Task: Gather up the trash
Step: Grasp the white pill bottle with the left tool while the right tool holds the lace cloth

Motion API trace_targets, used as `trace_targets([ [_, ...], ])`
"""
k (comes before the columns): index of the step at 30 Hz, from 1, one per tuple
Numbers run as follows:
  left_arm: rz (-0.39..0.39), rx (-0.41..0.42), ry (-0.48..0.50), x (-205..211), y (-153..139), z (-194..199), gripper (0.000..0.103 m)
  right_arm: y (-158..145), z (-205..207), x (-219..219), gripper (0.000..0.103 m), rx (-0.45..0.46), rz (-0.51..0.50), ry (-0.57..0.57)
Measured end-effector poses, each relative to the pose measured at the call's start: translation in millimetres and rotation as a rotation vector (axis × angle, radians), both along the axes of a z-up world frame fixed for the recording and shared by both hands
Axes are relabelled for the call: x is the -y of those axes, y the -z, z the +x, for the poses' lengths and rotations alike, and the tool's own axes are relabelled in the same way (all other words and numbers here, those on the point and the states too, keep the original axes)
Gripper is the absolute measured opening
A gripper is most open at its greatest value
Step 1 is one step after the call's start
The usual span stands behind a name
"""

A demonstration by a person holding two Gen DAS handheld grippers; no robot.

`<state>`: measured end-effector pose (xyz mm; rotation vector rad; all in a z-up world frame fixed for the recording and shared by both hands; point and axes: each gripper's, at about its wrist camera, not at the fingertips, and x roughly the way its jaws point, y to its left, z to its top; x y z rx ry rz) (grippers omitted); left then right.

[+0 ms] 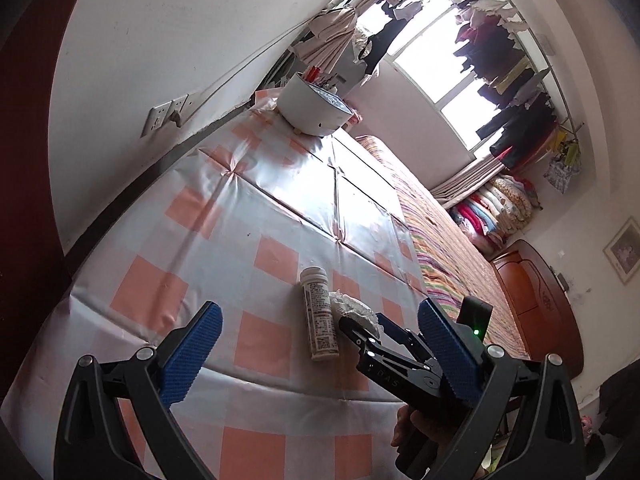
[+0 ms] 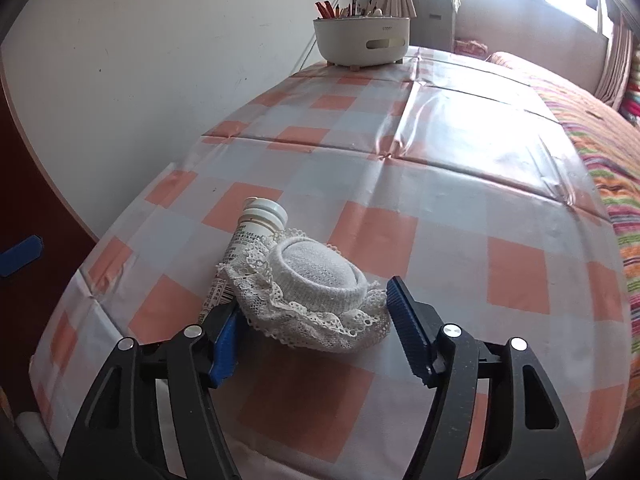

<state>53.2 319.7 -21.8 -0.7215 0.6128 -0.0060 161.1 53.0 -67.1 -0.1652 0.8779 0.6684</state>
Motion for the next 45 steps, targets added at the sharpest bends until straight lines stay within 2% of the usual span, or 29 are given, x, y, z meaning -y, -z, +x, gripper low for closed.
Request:
trace_targets([
  [2, 0.0, -0.014, 0.005, 2, 2, 4, 0.095, 2, 2, 3, 0.052, -0.047, 0.045, -0.006],
  [6, 0.023, -0.079, 0.018, 9, 12, 18, 0.095, -3, -2, 13, 0.051, -0.025, 0.044, 0.024],
  [12, 0.121, -0.222, -0.013, 32, 26, 46, 0.095, -29, -15, 68, 0.051, -0.093, 0.261, 0.12],
  [16, 0.201, -0.329, -0.012, 53, 30, 73, 0.095, -49, -30, 101, 0.051, -0.078, 0.353, 0.164],
  [21, 0.342, -0.424, 0.006, 80, 36, 107, 0.095, -55, -50, 120, 0.051, -0.053, 0.378, 0.186],
  [26, 0.378, -0.488, 0.001, 85, 51, 127, 0.095, -51, -51, 132, 0.052, -0.048, 0.401, 0.2],
  [37, 0.483, -0.547, 0.011, 100, 69, 148, 0.095, -59, -58, 159, 0.053, -0.024, 0.433, 0.211],
  [38, 0.484, -0.55, 0.01, 100, 71, 149, 0.094, -59, -59, 161, 0.053, -0.024, 0.432, 0.21],
  [40, 0.506, -0.553, 0.006, 102, 75, 151, 0.083, -59, -60, 163, 0.053, -0.021, 0.433, 0.213],
  [42, 0.556, -0.542, 0.005, 105, 77, 153, 0.078, -60, -63, 166, 0.053, -0.018, 0.434, 0.213],
  [44, 0.56, -0.523, 0.005, 107, 76, 153, 0.071, -61, -65, 169, 0.053, -0.012, 0.437, 0.219],
  [45, 0.564, -0.514, 0.009, 108, 75, 152, 0.063, -61, -66, 171, 0.053, -0.011, 0.436, 0.22],
])
